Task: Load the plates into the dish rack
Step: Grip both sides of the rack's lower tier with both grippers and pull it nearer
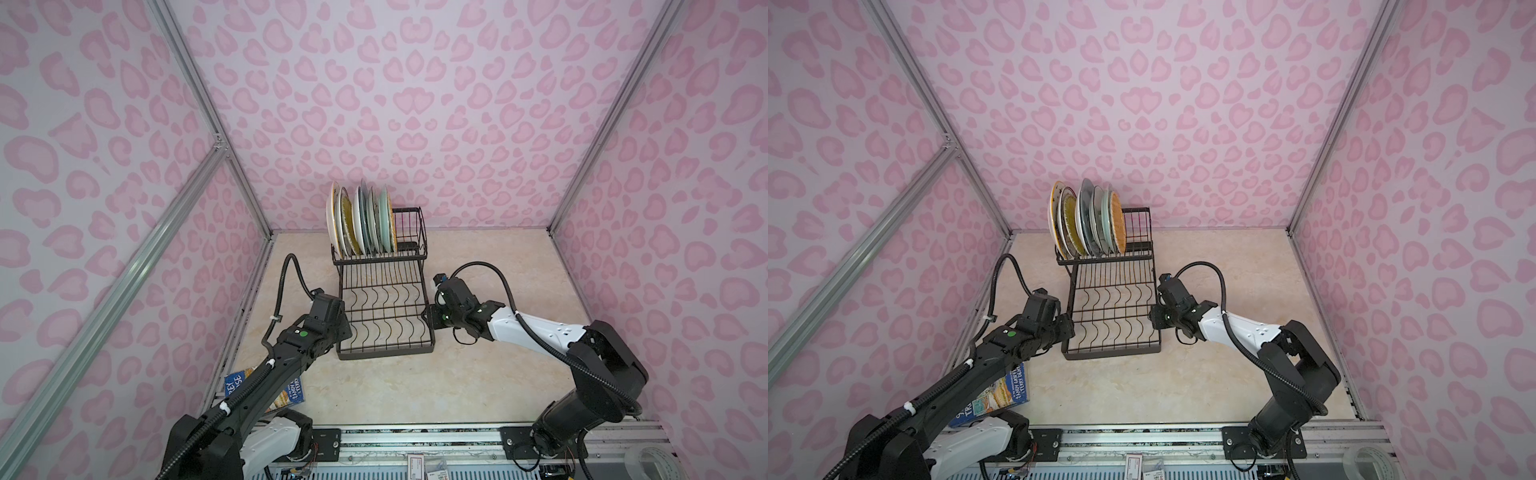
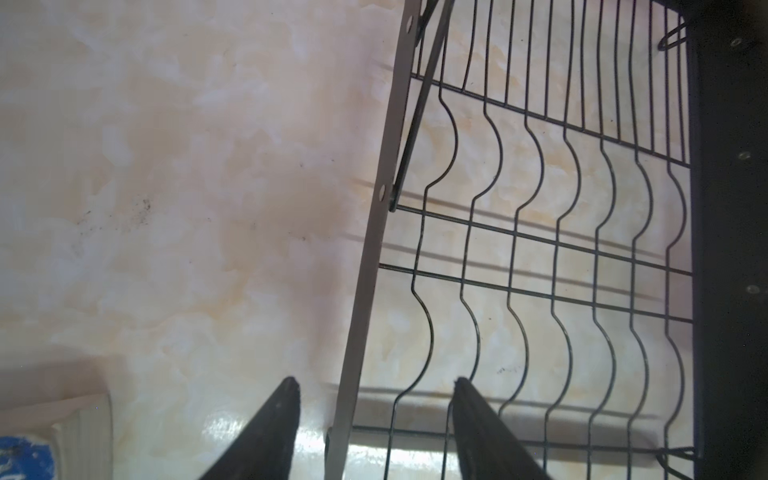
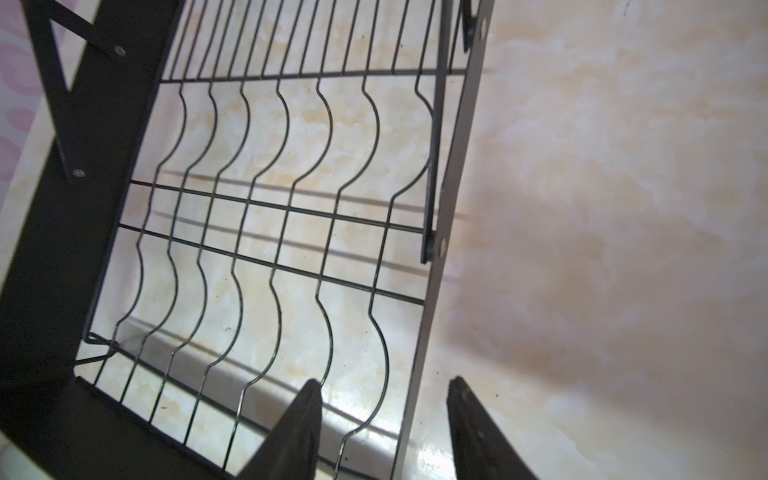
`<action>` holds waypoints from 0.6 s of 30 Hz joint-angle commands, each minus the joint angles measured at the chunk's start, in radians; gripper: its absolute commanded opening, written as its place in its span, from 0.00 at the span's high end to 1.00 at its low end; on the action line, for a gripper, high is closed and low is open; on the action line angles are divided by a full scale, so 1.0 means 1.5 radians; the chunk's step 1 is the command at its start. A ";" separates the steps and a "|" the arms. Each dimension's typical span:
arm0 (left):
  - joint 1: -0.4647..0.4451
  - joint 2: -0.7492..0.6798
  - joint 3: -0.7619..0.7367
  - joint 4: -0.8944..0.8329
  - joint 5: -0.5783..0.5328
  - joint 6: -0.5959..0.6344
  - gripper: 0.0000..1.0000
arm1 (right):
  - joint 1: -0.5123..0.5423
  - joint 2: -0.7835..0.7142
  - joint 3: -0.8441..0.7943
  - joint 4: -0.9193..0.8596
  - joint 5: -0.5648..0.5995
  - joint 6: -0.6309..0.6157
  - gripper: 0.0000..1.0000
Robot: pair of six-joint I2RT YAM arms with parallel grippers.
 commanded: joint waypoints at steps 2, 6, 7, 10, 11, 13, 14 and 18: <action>0.008 0.040 0.022 0.048 0.002 0.025 0.52 | 0.000 0.024 0.005 -0.008 -0.007 0.005 0.61; 0.013 0.080 0.034 0.056 -0.019 0.041 0.58 | 0.000 0.034 0.007 -0.006 -0.014 0.011 0.66; 0.015 0.091 0.035 0.059 -0.023 0.045 0.60 | 0.000 0.035 0.008 -0.005 -0.016 0.012 0.68; 0.022 0.120 0.042 0.061 -0.022 0.056 0.70 | 0.001 0.038 0.007 -0.002 -0.025 0.016 0.73; 0.022 0.127 0.044 0.063 -0.023 0.059 0.71 | 0.001 0.040 0.007 -0.002 -0.026 0.017 0.75; 0.023 0.135 0.045 0.065 -0.030 0.060 0.72 | 0.000 0.042 0.009 -0.002 -0.026 0.019 0.78; 0.023 0.138 0.045 0.067 -0.032 0.060 0.74 | 0.001 0.042 0.010 -0.002 -0.026 0.020 0.79; 0.024 0.151 0.048 0.071 -0.022 0.064 0.83 | 0.000 0.043 0.015 -0.008 -0.026 0.021 0.82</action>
